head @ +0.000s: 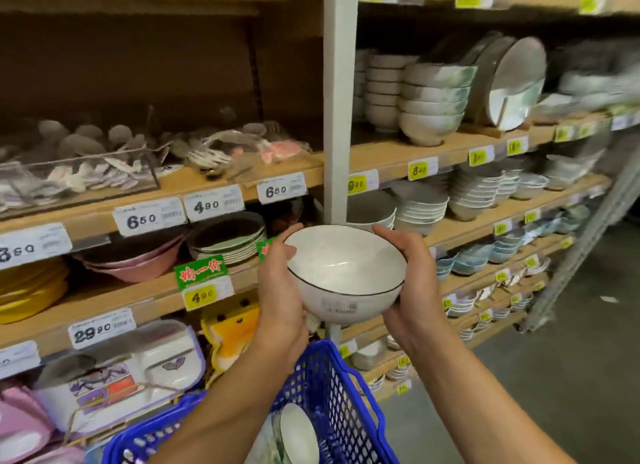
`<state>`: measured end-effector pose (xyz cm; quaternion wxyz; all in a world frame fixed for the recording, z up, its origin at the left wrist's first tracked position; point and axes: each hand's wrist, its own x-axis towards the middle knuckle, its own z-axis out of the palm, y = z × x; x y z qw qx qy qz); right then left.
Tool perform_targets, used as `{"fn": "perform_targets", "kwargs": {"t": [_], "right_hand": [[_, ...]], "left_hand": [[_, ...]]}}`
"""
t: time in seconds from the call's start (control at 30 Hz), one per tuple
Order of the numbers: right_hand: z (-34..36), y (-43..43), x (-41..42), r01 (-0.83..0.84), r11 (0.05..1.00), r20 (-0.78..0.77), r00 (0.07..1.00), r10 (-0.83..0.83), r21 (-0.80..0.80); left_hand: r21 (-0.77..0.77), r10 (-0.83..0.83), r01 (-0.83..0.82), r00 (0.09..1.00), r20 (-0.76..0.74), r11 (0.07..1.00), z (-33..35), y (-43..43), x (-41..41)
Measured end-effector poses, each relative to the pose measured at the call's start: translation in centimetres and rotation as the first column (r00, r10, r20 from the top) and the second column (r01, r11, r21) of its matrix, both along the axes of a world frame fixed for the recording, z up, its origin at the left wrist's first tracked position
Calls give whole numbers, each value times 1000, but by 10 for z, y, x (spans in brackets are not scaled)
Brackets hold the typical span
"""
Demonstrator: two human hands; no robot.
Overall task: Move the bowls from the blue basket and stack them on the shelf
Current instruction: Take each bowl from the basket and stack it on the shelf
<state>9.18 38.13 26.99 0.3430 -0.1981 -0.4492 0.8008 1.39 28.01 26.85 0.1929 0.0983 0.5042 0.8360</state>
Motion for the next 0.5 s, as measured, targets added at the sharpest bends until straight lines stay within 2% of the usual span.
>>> {"fn": "perform_targets", "kwargs": {"t": [0.2,0.5], "right_hand": [[8,67,59,44,999,-32,999,-44,23],[17,174,142,127,990,38,991,-130,64]], "left_hand": [[-1,-54,54,998,-22,999,9,69,53],[12,-123,123,992,-5,992,14,175,133]]}}
